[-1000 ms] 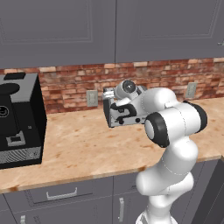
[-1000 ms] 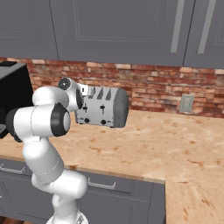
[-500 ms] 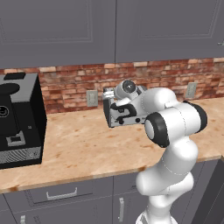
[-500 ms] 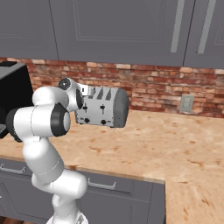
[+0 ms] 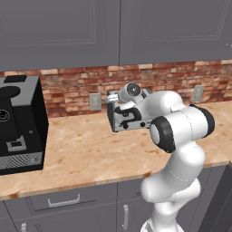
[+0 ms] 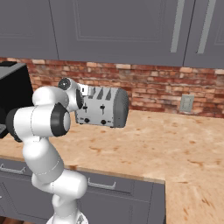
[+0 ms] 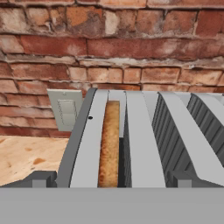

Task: Start the toaster. Once the lever pops up, take the bread to the plate on the dining counter.

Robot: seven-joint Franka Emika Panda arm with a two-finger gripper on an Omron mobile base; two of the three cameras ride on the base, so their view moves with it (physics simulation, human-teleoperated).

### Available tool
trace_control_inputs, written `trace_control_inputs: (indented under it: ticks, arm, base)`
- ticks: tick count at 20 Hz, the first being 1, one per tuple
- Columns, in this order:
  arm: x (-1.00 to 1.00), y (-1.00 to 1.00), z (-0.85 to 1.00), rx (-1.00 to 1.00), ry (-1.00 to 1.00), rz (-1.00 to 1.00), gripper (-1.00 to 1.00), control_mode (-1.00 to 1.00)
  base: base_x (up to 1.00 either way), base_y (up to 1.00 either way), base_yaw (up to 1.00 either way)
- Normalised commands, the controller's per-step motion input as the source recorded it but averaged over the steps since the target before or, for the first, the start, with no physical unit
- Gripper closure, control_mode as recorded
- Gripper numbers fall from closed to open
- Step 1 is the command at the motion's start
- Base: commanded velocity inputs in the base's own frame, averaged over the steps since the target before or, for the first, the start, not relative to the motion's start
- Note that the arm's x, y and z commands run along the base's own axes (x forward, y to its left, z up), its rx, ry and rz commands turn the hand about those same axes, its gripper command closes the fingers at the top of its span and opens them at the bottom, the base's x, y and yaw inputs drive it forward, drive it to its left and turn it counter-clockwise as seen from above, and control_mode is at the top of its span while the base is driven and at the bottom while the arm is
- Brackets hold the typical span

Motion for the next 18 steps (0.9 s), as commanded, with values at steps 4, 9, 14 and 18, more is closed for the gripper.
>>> trace_control_inputs:
  ticks: [4,9,14,18]
  arm:
    - [0.00,0.00,0.00,0.00,0.00,0.00,-1.00,-1.00]
    - [0.00,0.00,0.00,0.00,0.00,0.00,-1.00,-1.00]
    - [0.00,0.00,0.00,0.00,0.00,0.00,-1.00,-1.00]
    - [0.00,0.00,0.00,0.00,0.00,0.00,-1.00,-1.00]
  base:
    - [0.00,0.00,0.00]
    - [0.00,0.00,0.00]
    - [0.00,0.00,0.00]
    - [0.00,0.00,0.00]
